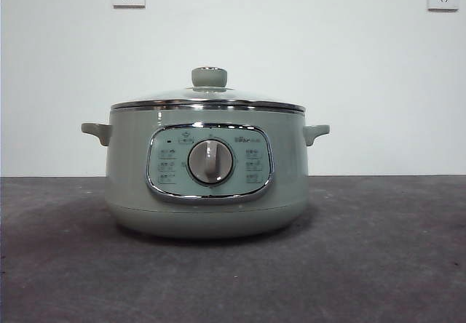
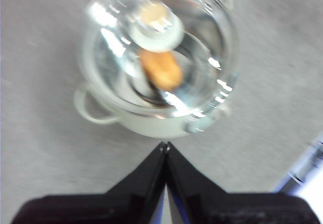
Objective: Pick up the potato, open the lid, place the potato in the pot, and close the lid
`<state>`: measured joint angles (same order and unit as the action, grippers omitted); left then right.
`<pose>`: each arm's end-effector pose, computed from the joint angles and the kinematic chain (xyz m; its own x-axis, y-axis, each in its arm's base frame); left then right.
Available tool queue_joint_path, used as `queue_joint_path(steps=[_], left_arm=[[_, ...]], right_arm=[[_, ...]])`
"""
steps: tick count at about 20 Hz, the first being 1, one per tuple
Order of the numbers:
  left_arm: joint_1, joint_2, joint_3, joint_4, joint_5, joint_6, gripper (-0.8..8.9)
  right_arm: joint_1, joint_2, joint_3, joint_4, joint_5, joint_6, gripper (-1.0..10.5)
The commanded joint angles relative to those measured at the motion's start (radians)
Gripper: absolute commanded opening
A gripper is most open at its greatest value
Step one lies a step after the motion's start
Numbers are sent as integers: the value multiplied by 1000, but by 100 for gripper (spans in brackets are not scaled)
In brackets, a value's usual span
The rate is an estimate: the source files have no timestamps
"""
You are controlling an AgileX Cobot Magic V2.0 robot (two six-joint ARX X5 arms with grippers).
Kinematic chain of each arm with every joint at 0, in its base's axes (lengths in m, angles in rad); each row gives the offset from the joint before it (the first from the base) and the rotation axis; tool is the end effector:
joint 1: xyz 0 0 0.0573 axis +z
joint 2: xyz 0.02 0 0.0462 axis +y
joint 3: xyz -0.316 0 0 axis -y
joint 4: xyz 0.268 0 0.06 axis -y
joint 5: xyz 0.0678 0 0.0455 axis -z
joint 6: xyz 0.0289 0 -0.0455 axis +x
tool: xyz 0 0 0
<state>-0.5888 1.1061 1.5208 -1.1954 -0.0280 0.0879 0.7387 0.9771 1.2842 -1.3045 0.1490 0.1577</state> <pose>0.1403 -0.0927 0.4808 0.6061 -0.3711 -0.7035 0.5879 0.8048 0.0820 0.1011 0.0863 0.4227 0.4966 0.2515 -0.8308 -0.5013 0.8645 -0.0380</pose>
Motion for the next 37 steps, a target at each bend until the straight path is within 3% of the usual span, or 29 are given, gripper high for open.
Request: queue_joint_path(steps=[1, 3, 7, 9, 11, 13, 17, 28, 34, 37], left_arm=[[39, -76, -54, 24, 10, 32, -3], [108, -179, -192, 135, 10, 20, -3], [277, -462, -680, 607, 9, -10, -3], [345, -610, -940, 845, 10, -91, -3], [394, -730, -1117, 954, 10, -165, -3], [436, -827, -1233, 957, 8, -208, -3], [505, -914, -1366, 958, 5, -209, -3], [553, -1073, -1504, 1017, 8, -207, -3], [555, -1102, -1513, 1034, 2, 4, -3], [555, -1102, -1513, 1033, 3, 6, -3]], right_arm=[[1, 2, -12, 4, 1, -2, 1], [1, 2, -12, 4, 1, -2, 1], [1, 2, -12, 4, 1, -2, 1], [1, 2, -12, 4, 1, -2, 1], [1, 2, -12, 3, 1, -2, 1], [1, 2, -12, 4, 1, -2, 1], [1, 2, -12, 3, 1, -2, 1], [0, 2, -12, 4, 1, -2, 1], [0, 2, -12, 4, 1, -2, 1], [0, 2, -12, 3, 1, -2, 1]])
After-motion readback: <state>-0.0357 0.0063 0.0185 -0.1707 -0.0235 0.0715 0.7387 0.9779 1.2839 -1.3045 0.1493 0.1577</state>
